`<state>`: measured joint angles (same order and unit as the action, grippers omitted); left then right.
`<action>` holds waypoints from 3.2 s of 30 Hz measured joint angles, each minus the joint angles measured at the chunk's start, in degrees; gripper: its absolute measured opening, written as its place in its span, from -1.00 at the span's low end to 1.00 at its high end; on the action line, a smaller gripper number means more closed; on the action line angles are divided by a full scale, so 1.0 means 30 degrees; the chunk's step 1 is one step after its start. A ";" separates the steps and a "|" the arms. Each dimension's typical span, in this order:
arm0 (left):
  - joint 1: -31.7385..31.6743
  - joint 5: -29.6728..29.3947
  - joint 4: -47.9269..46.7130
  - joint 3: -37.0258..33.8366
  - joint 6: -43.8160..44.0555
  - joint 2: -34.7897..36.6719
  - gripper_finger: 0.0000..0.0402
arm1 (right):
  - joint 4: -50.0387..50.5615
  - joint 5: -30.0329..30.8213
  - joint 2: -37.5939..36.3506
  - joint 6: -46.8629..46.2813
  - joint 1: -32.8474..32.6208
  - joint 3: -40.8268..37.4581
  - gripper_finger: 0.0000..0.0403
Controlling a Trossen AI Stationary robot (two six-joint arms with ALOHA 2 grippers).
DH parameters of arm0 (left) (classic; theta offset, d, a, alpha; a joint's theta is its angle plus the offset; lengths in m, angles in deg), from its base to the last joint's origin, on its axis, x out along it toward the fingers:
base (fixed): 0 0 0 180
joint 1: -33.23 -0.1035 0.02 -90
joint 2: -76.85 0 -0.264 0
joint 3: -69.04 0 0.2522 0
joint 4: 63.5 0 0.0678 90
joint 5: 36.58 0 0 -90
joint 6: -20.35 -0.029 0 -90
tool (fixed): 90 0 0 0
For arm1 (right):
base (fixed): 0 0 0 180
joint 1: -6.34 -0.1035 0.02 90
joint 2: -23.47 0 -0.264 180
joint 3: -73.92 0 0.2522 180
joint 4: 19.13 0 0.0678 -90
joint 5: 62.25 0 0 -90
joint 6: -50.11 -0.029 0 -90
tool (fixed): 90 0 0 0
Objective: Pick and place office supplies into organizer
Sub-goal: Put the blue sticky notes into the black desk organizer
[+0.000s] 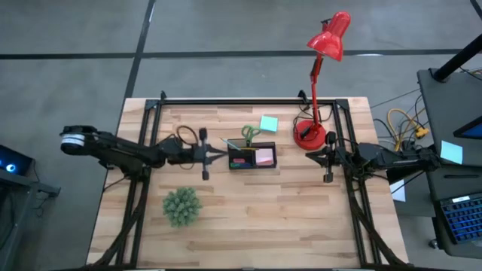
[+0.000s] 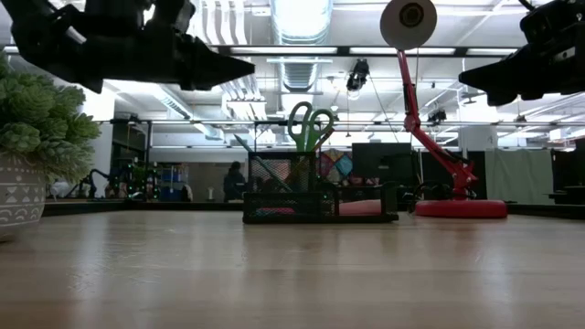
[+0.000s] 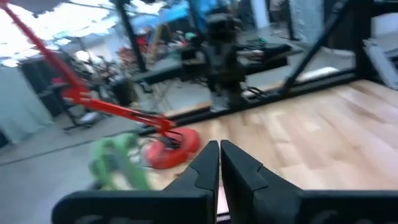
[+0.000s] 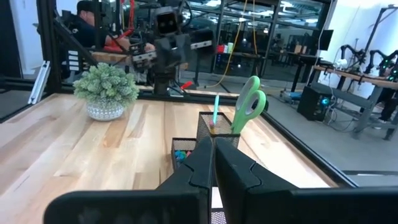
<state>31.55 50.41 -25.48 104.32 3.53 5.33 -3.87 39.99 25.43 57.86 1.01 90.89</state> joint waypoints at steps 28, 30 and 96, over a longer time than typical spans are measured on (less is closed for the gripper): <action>-0.0846 -0.0560 -0.8408 -0.7014 0.2854 1.4946 -1.00 | 0.1291 0.0456 0.0029 -0.1604 0.0003 0.0003 -0.96; -0.0782 -0.0522 -0.9161 -0.7015 0.2586 1.5751 -1.00 | 0.1411 0.0448 0.0029 -0.1667 0.0003 0.0003 -0.96; -0.0777 0.1350 -1.6417 -0.6972 0.3489 2.1882 -1.00 | 0.0908 0.4212 0.4186 -0.0952 -0.0004 0.4113 -0.07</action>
<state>29.22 54.46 -74.73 83.41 14.00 70.97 -1.15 52.62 37.98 55.01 1.00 103.23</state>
